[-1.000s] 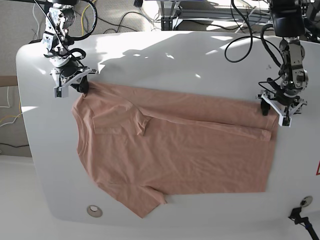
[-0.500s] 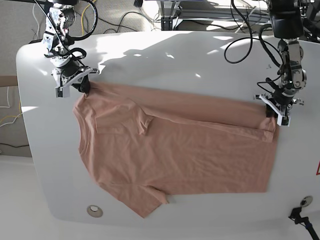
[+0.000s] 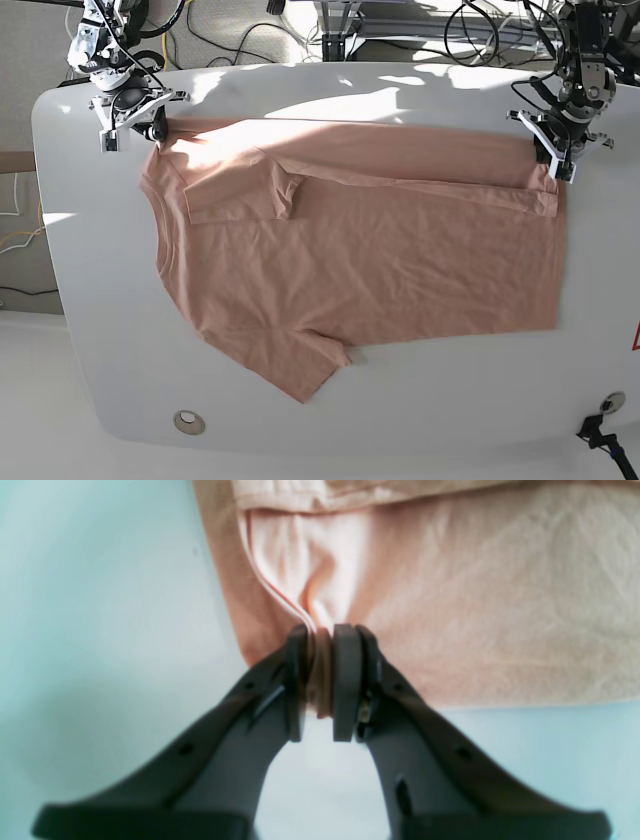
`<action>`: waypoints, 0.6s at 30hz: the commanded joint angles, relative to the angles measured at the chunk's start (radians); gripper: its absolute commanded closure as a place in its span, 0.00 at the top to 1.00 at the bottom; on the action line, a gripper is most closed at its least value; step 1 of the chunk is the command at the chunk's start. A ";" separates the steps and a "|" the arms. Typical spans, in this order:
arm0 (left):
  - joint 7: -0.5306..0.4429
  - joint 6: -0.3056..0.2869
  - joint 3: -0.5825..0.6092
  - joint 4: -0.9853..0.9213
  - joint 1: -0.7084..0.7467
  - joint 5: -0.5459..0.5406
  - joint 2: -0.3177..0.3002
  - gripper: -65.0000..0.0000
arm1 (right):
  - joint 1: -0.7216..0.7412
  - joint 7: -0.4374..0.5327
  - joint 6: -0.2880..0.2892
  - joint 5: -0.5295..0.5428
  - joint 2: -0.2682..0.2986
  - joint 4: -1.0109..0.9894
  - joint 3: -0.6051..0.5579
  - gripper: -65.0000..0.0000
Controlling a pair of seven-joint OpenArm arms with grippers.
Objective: Fold the T-shirt properly
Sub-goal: 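Release the shirt and raise both grippers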
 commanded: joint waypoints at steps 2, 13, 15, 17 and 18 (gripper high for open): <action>0.023 0.004 -0.022 0.068 0.072 0.011 -0.015 0.10 | -0.054 0.010 -0.003 0.000 0.015 0.063 0.035 0.00; 0.023 0.004 -0.104 0.186 0.256 0.011 -0.015 0.10 | -0.164 0.010 -0.003 0.004 0.009 0.120 0.062 0.00; 0.023 0.004 -0.104 0.190 0.259 0.011 -0.012 0.10 | -0.164 0.010 -0.003 0.003 0.006 0.120 0.062 0.00; 0.023 0.004 -0.104 0.190 0.259 0.011 -0.012 0.10 | -0.163 0.010 -0.003 0.006 0.006 0.120 0.058 0.00; 0.023 0.004 -0.104 0.192 0.259 0.011 -0.012 0.10 | -0.163 0.010 -0.006 0.006 0.004 0.120 0.058 0.00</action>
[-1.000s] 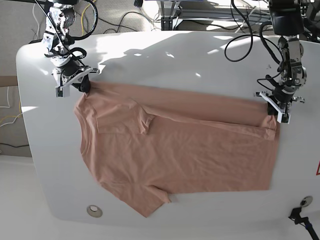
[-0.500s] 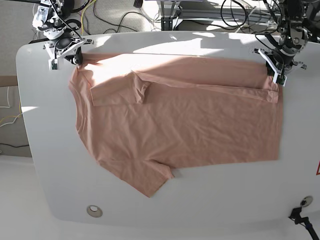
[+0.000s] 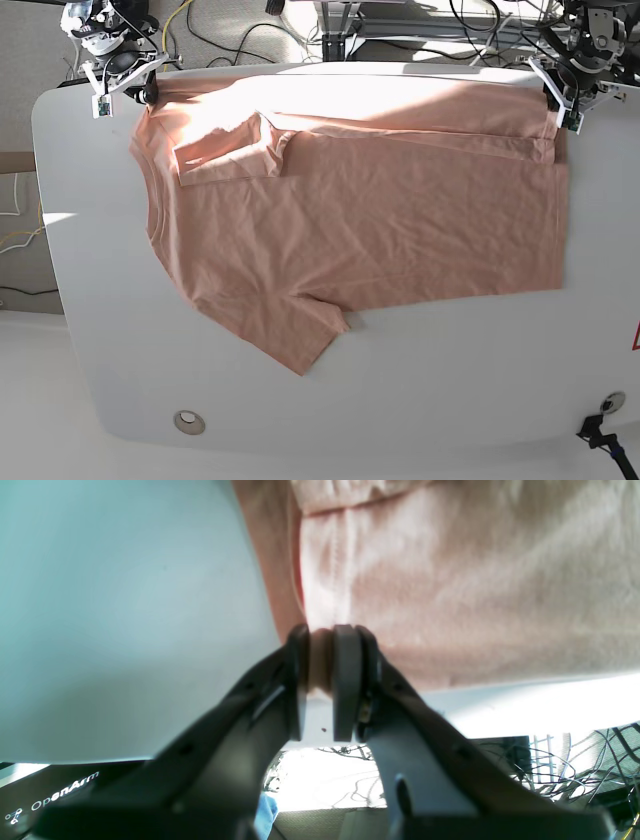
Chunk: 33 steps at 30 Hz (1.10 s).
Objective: Fold the T-shirt properly
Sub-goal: 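Release the shirt and raise both grippers, then move both grippers down to the shirt's hem corners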
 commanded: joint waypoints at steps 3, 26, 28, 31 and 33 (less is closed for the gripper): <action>-0.016 0.009 -0.009 0.021 0.009 0.003 -0.014 0.14 | -0.003 0.021 -0.007 0.013 0.010 0.017 0.006 0.04; -0.016 0.014 0.017 0.003 -0.435 0.004 -0.047 0.72 | 0.402 -0.101 -0.004 0.005 0.017 0.043 0.030 0.43; -0.016 0.014 0.038 -0.040 -0.505 0.004 -0.045 0.72 | 0.457 -0.104 -0.004 0.005 0.017 0.012 0.030 0.43; -0.016 0.014 0.061 -0.117 -0.602 0.004 -0.042 0.72 | 0.557 -0.120 -0.004 0.003 0.030 -0.067 -0.014 0.43; -0.016 0.014 0.078 -0.182 -0.671 0.004 -0.042 0.72 | 0.617 -0.119 -0.005 0.003 0.051 -0.133 -0.059 0.43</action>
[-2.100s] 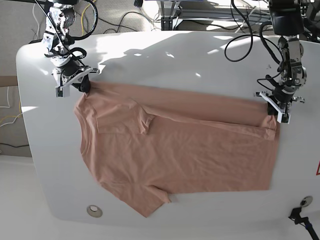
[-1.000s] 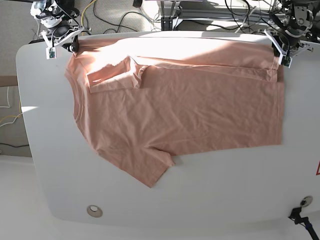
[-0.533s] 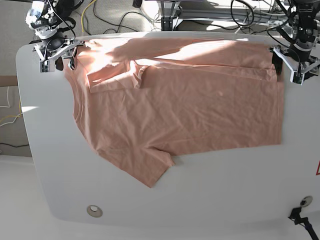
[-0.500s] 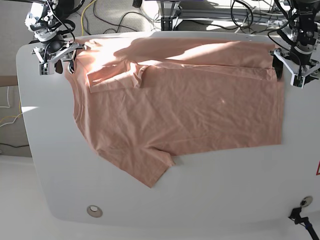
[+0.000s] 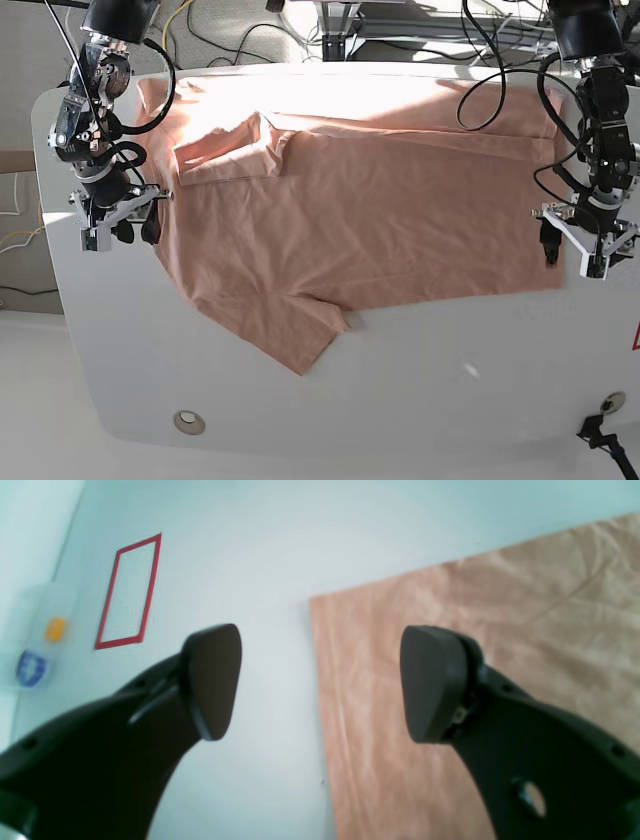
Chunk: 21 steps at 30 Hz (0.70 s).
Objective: Fold the T-shirt properly
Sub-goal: 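Move both grippers down to the shirt's hem corners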
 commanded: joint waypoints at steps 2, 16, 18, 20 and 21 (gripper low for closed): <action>-0.028 0.010 0.009 -0.069 -0.082 -0.004 -0.017 0.72 | 0.087 0.026 -0.003 0.008 0.028 -0.089 -0.056 0.43; -0.140 0.008 0.124 -0.483 -0.381 -0.004 -0.016 0.72 | 0.575 0.248 -0.002 -0.190 -0.001 -0.777 -0.202 0.43; -0.138 0.010 0.126 -0.532 -0.387 -0.005 -0.016 0.72 | 0.622 0.302 -0.002 -0.222 -0.001 -0.873 -0.202 0.43; -0.144 0.010 0.126 -0.592 -0.389 -0.008 -0.017 0.72 | 0.668 0.356 -0.002 -0.248 -0.001 -0.968 -0.202 0.43; -0.146 0.010 0.124 -0.613 -0.389 -0.008 -0.017 0.72 | 0.691 0.372 -0.002 -0.261 -0.003 -1.013 -0.202 0.43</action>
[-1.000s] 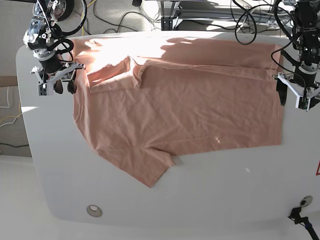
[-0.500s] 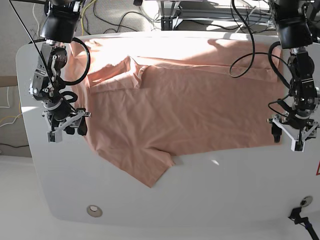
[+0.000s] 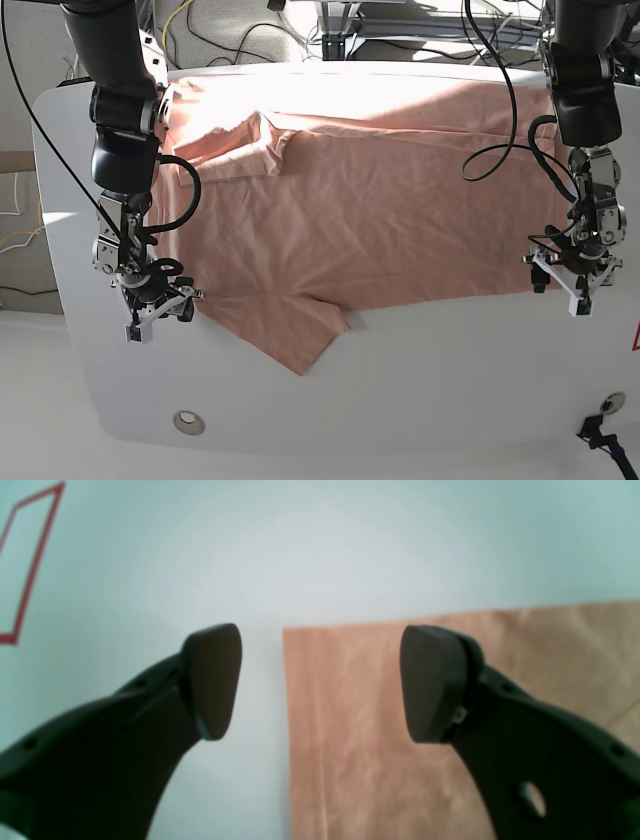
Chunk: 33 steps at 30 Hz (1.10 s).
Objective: Fold the T-shirt properly
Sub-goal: 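Move both grippers down to the shirt's hem corners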
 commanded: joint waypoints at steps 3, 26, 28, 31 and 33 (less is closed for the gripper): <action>-0.071 0.004 -0.005 -0.017 -0.028 -0.003 -0.019 0.72 | 0.081 0.094 0.002 -0.020 0.007 -0.126 0.003 0.43; -0.085 0.170 -0.091 -0.050 -0.022 -0.007 -0.059 0.72 | 0.064 0.151 0.004 -0.020 -0.084 -0.225 0.001 0.40; -0.085 0.142 -0.091 -0.050 -0.022 -0.007 -0.059 0.72 | 0.061 0.164 0.004 -0.020 -0.082 -0.225 0.001 0.27; -0.085 0.127 -0.091 -0.050 -0.022 -0.007 -0.056 0.72 | 0.061 0.166 0.004 -0.020 -0.081 -0.225 0.001 0.00; -0.085 0.127 -0.088 -0.053 -0.022 -0.004 -0.055 0.72 | 0.061 0.166 0.004 -0.020 -0.079 -0.225 0.001 0.00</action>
